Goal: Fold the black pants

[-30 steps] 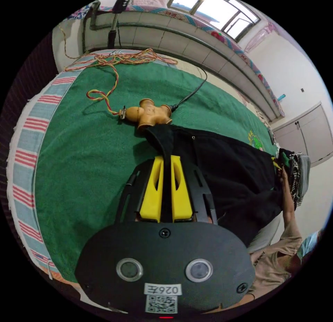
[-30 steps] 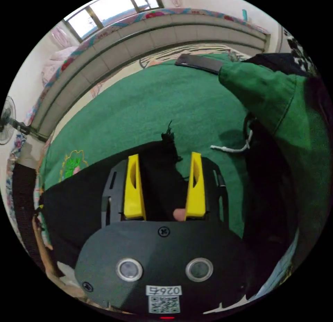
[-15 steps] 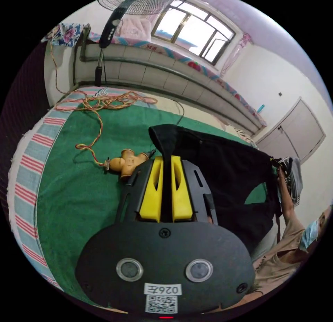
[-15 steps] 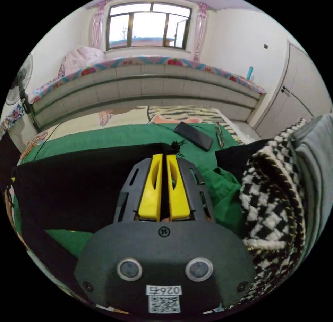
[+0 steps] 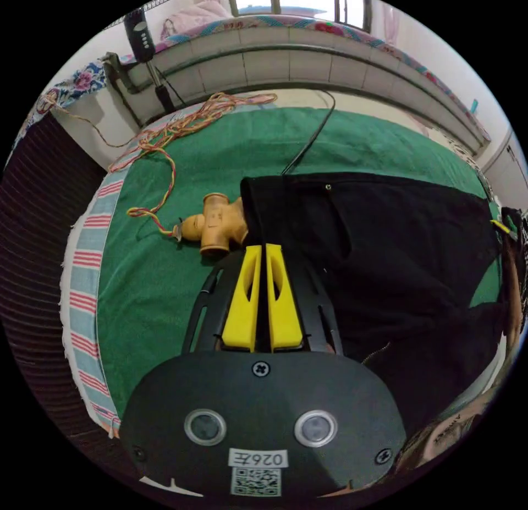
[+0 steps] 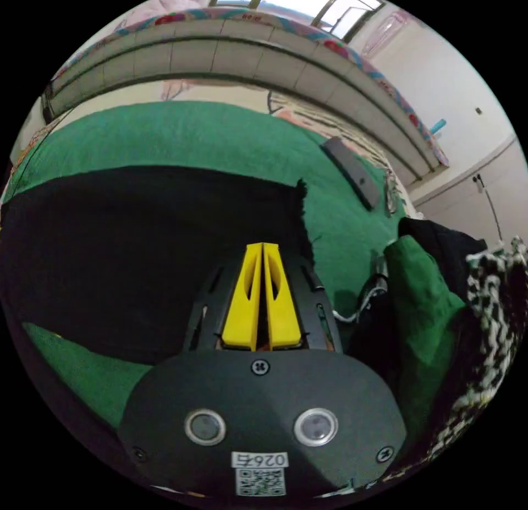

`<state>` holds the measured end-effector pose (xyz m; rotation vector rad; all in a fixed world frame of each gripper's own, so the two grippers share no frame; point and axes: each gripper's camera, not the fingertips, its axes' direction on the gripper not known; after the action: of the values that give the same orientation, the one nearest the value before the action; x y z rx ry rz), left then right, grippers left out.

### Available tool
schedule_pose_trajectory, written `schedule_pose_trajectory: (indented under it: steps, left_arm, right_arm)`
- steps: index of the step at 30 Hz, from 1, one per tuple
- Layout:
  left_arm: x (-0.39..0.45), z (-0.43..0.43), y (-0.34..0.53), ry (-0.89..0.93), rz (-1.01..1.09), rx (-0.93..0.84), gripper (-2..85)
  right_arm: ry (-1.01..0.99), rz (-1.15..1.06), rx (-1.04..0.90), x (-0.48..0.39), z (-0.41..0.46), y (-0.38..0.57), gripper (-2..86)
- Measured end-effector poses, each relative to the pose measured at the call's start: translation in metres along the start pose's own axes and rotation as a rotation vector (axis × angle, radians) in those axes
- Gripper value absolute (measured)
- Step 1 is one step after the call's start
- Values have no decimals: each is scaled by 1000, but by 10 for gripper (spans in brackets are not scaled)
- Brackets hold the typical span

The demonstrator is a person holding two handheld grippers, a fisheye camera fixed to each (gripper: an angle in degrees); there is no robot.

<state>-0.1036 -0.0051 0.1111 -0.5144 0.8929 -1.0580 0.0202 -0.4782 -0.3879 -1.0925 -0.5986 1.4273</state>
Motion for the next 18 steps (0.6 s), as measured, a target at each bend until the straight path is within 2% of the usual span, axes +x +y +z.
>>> schedule_pose_trajectory:
  steps: [2,4,7,9,15,18]
  left_arm:
    - [-10,-23,10,41,-32,31,-3]
    - [-36,-74,39,172,-87,165,-2]
    - [-62,-145,108,247,-120,405,1]
    - [-69,-170,154,308,-100,455,6]
    - [-88,-172,294,454,-131,356,58]
    - [-102,-156,341,625,-196,333,85]
  right_arm:
    - [57,81,52,15,-33,18,-9]
    - [-16,71,170,30,-72,46,-8]
    - [-106,76,319,56,-132,113,-6]
    - [-154,89,346,68,-154,157,-1]
    - [-158,238,284,94,-164,284,28]
    - [-248,369,247,119,-154,321,54]
